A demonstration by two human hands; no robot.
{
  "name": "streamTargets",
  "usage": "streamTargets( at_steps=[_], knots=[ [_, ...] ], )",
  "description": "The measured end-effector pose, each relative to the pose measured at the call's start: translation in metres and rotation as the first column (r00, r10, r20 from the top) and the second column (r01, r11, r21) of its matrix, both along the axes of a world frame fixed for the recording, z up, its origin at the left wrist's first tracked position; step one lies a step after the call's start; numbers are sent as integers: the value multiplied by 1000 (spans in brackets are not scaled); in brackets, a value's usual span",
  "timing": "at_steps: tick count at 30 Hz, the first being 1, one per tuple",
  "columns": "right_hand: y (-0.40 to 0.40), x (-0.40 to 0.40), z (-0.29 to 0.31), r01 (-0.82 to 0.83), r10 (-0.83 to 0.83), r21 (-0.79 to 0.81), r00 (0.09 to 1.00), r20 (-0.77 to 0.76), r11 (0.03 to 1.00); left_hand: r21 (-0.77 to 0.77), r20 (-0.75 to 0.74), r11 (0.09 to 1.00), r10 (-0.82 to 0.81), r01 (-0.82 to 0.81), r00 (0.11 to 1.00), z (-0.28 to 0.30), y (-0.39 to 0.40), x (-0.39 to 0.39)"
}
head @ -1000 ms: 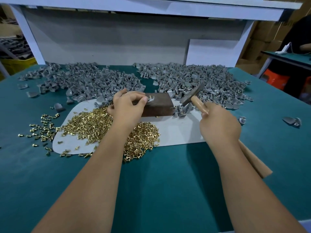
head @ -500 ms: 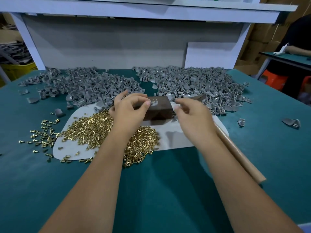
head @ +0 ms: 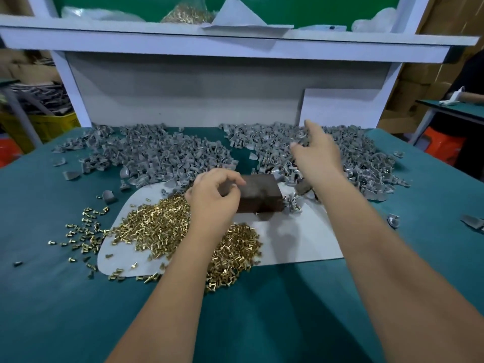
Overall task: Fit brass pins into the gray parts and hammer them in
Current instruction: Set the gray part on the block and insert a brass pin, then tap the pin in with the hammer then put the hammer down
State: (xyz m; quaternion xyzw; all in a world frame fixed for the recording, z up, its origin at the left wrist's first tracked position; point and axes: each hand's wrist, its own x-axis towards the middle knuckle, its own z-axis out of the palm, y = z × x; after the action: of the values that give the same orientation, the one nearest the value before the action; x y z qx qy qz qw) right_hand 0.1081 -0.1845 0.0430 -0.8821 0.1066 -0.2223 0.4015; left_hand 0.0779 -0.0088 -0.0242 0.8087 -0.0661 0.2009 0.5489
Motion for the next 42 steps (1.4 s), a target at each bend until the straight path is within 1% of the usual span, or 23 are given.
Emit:
streamTargets(
  at_steps=[1, 2, 5, 6, 8, 11, 13, 15, 17, 18, 19, 21, 23, 25, 27, 30, 31, 35, 39, 42],
  knots=[
    [4, 2, -7, 55, -56, -81, 998, -7, 995, 1, -13, 1000, 16, -16, 1000, 0, 0, 0],
    [13, 0, -16, 86, -85, -126, 996, 12, 988, 11, -27, 999, 30, -30, 999, 0, 0, 0],
    [41, -13, -48, 98, -62, -208, 983, 176, 973, 29, -46, 998, 55, -54, 997, -1, 0, -1],
    [47, -16, -56, 93, -37, -249, 974, 222, 964, 26, -44, 998, 56, -55, 997, -1, -2, -2],
    [59, -20, -62, 31, 60, -319, 960, 274, 947, -13, -29, 997, 71, -72, 997, 2, 0, -5],
    [76, -29, -59, -134, 270, -384, 905, 328, 914, -166, -20, 980, 104, -105, 994, 13, 11, -3],
    [87, -39, -60, -283, 436, -454, 857, 277, 845, -289, -7, 949, 126, -123, 992, 20, 25, 4],
    [95, -49, -66, -427, 575, -523, 803, 156, 738, -372, -16, 914, 166, -160, 986, 26, 40, 13],
    [102, -56, -70, -530, 650, -559, 760, 21, 638, -406, -79, 887, 208, -222, 975, 28, 57, 26],
    [104, -58, -72, -561, 665, -577, 746, -43, 593, -385, -118, 887, 225, -254, 967, 27, 66, 33],
    [106, -59, -74, -579, 669, -600, 737, -96, 552, -321, -155, 904, 244, -282, 957, 24, 74, 41],
    [107, -59, -77, -599, 672, -637, 722, -166, 486, -71, -201, 954, 273, -292, 941, 16, 91, 53],
    [107, -60, -79, -632, 684, -637, 696, -216, 442, 187, -240, 956, 268, -226, 933, 7, 106, 59],
    [106, -60, -78, -671, 701, -602, 670, -242, 433, 356, -303, 922, 269, -154, 914, 0, 115, 62],
    [106, -59, -77, -682, 715, -586, 660, -232, 439, 466, -331, 877, 293, -114, 897, -4, 119, 64],
    [105, -56, -75, -687, 725, -566, 655, -212, 456, 618, -252, 768, 394, -166, 884, -5, 119, 63],
    [105, -56, -75, -690, 727, -557, 655, -206, 463, 627, -228, 755, 412, -190, 882, -4, 118, 63],
    [107, -56, -75, -685, 729, -536, 662, -174, 494, 589, -217, 778, 411, -217, 886, -1, 113, 63],
    [108, -57, -75, -693, 744, -547, 644, -176, 470, 592, -233, 782, 398, -195, 887, -3, 112, 61],
    [107, -58, -74, -712, 762, -498, 631, -143, 496, 536, -198, 808, 400, -243, 895, 0, 108, 58]
  ],
)
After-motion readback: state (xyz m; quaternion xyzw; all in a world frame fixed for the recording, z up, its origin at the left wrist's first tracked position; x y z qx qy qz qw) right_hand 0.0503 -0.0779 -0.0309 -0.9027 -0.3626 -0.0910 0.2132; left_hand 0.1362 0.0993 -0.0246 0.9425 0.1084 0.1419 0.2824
